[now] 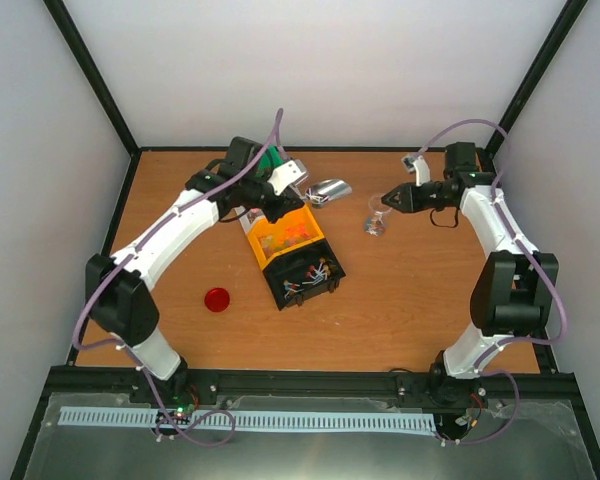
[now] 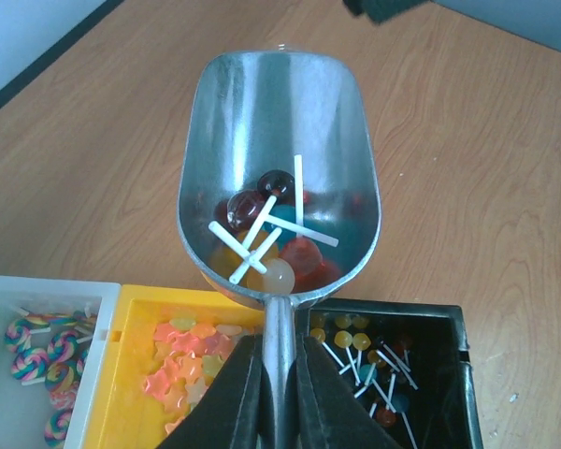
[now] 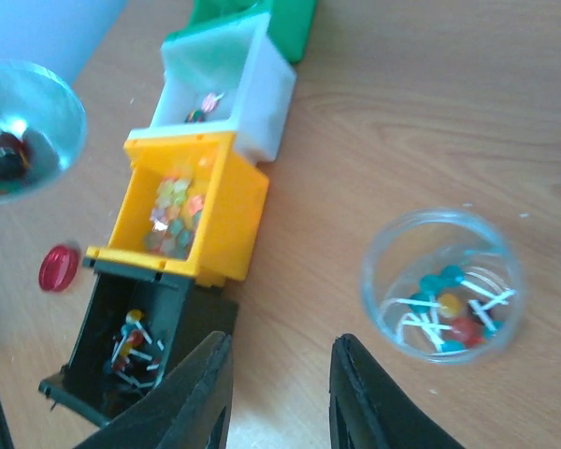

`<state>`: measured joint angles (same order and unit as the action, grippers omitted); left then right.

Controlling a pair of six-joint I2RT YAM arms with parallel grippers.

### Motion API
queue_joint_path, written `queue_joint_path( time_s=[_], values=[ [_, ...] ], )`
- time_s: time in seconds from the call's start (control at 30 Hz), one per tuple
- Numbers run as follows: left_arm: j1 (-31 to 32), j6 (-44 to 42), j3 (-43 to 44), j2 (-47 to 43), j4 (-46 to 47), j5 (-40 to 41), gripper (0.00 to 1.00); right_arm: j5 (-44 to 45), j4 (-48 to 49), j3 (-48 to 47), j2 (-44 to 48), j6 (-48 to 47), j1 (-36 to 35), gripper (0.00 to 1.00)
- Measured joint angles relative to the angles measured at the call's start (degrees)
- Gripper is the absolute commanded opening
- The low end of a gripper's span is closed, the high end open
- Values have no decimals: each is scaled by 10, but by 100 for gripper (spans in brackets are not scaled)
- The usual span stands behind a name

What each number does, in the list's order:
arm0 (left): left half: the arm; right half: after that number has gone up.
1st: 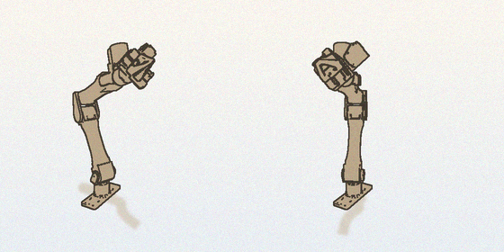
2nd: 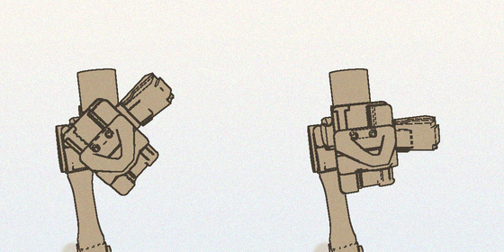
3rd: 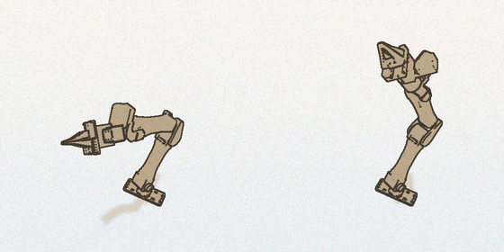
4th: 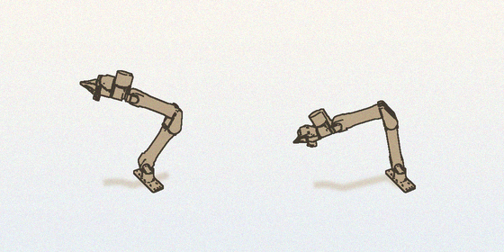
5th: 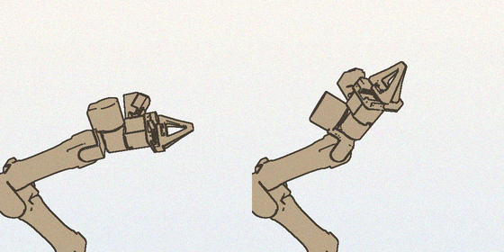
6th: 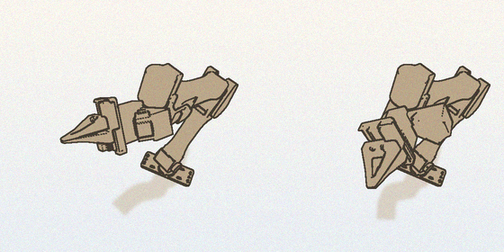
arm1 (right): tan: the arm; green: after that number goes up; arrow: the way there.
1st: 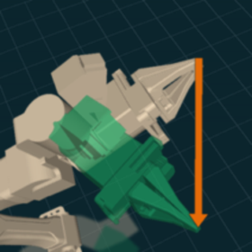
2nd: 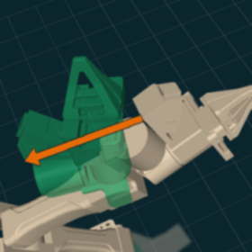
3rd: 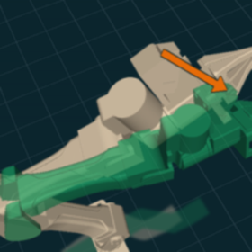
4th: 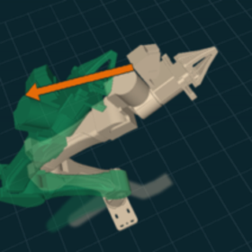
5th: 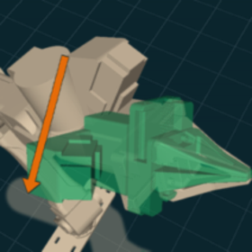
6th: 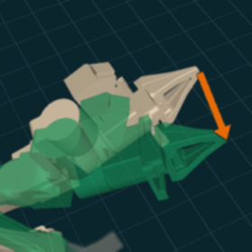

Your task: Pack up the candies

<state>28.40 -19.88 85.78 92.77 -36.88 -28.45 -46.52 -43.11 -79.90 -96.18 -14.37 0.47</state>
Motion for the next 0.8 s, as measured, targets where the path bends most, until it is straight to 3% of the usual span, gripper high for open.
queue_joint_path(
  time_s=[0.33, 0.43, 0.57, 0.8],
  values=[
    [34, -10, 149, 126, -73, 23, 1, -5, 45, -20, -46, 71, 46, 35],
    [40, -10, 162, 145, -80, 24, 1, -3, 52, -21, -60, 86, 47, 37],
    [47, -10, 173, 166, -86, 25, 1, -2, 58, -24, -84, 104, 47, 48],
    [51, -9, 177, 172, -91, 25, 1, 9, 72, -28, -118, 125, 47, 49]
  ],
)
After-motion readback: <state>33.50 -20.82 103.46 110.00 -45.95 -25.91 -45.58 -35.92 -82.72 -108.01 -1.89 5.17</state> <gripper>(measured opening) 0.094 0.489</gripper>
